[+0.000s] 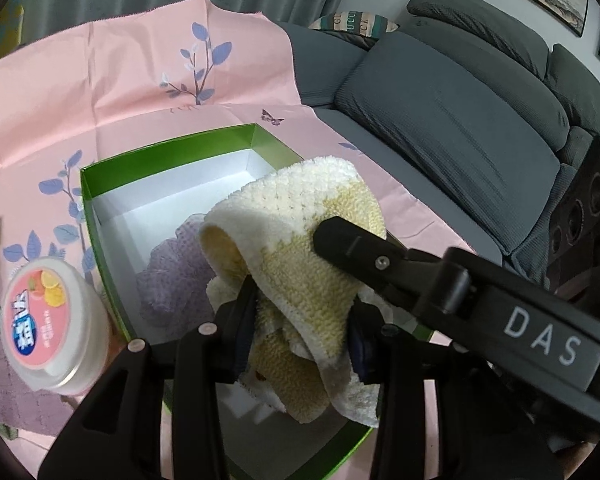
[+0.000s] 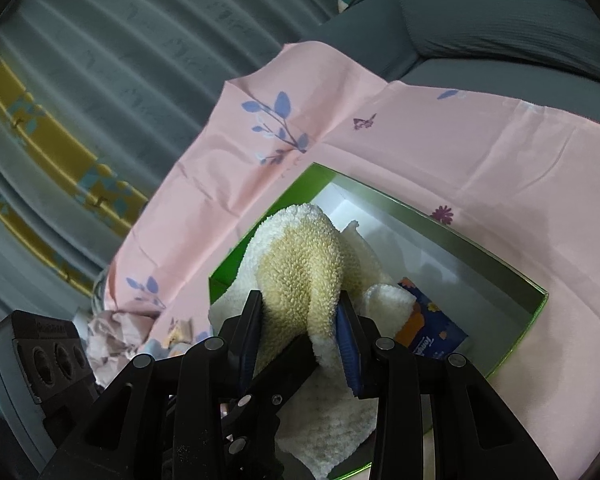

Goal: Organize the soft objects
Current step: 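Lower the towel into the green box and open both grippers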

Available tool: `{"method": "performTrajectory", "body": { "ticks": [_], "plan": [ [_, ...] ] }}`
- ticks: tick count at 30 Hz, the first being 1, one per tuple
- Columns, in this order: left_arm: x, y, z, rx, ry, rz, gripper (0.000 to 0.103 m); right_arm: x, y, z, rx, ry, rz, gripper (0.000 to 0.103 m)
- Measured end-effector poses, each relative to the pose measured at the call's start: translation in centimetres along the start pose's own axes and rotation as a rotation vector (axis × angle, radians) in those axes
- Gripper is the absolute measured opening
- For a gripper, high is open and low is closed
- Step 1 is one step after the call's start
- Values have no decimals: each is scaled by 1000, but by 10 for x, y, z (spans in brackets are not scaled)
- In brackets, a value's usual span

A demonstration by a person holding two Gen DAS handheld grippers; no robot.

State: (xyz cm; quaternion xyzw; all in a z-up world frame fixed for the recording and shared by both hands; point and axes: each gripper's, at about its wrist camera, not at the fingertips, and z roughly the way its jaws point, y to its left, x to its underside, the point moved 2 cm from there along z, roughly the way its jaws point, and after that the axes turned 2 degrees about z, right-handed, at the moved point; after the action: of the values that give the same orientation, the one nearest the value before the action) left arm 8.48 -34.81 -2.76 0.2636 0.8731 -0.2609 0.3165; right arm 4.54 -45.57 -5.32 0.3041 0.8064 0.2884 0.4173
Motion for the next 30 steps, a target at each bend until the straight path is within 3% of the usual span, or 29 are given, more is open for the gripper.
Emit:
{"method": "performTrajectory", "body": {
  "ticks": [12,19,22,23,25,30],
  "plan": [
    [-2,13,11,34,21,-41,41,-1,6,10,70,1,-26,38],
    [-1,10,-2,-5,9,-2,58,0,12,4,79,-19,-36,38],
    [-1,9,-18,-3,-9,16,64,0,13,-3,64,-45,-40,57],
    [-1,9,-22,-8,-18,23,71,0,14,-6,51,-59,-40,64],
    [1,11,-36,-33,-46,29,81,1,16,-14,17,-87,-41,67],
    [1,21,-71,-21,-103,2,83,2,13,-21,-6,-109,-17,68]
  ]
}}
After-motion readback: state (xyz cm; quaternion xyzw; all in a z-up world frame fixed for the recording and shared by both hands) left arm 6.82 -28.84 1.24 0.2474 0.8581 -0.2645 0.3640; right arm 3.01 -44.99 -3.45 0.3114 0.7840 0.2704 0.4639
